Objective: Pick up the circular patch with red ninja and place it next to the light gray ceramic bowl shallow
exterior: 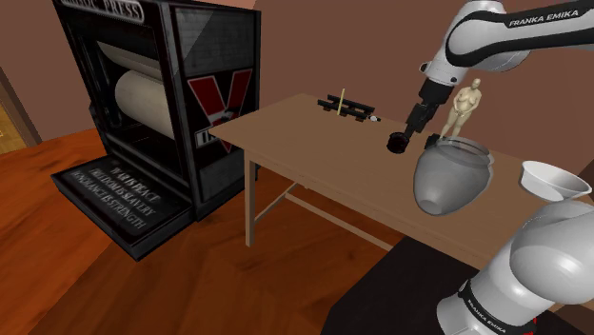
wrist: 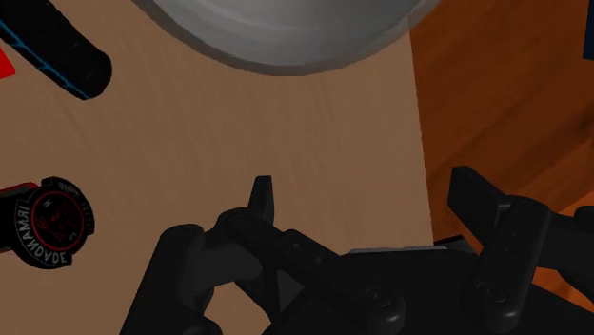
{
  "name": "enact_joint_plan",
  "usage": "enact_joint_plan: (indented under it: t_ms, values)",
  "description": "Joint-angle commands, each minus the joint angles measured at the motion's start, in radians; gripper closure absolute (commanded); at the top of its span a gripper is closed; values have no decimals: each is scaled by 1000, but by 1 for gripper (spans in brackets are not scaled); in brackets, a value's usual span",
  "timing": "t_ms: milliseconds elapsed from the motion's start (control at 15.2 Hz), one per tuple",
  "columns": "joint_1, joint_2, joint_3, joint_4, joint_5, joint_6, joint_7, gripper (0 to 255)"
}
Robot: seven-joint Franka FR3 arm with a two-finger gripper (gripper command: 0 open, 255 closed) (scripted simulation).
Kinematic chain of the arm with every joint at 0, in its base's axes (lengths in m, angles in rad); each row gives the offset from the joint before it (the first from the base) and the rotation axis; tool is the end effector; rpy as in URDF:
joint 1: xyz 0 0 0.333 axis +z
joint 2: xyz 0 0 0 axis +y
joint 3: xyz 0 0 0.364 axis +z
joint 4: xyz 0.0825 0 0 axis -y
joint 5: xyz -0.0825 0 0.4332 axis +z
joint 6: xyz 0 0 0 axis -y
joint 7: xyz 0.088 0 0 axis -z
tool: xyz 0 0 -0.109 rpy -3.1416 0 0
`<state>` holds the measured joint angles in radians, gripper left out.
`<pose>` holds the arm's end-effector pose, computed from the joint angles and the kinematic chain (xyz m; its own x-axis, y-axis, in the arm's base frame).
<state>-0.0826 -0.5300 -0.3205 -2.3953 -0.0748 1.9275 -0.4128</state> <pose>0.3845 -0.1845 0.5260 0.9948 0.0701 0.0745 0.0749 -0.9951 -0.0642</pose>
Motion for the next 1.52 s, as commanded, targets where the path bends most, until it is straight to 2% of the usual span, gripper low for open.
enact_joint_plan:
  t_ms: [0,264,462,858,1122,1452]
  values:
    - [1,64,-47,30,-2,37,-69,0]
    - [7,187,-136,100,19,92,-207,0]
    - [13,292,-200,168,60,124,-318,0]
    - [2,540,-296,345,212,151,-565,0]
    - [-53,722,-313,497,340,132,-723,0]
    - [-171,946,-282,729,472,73,-869,0]
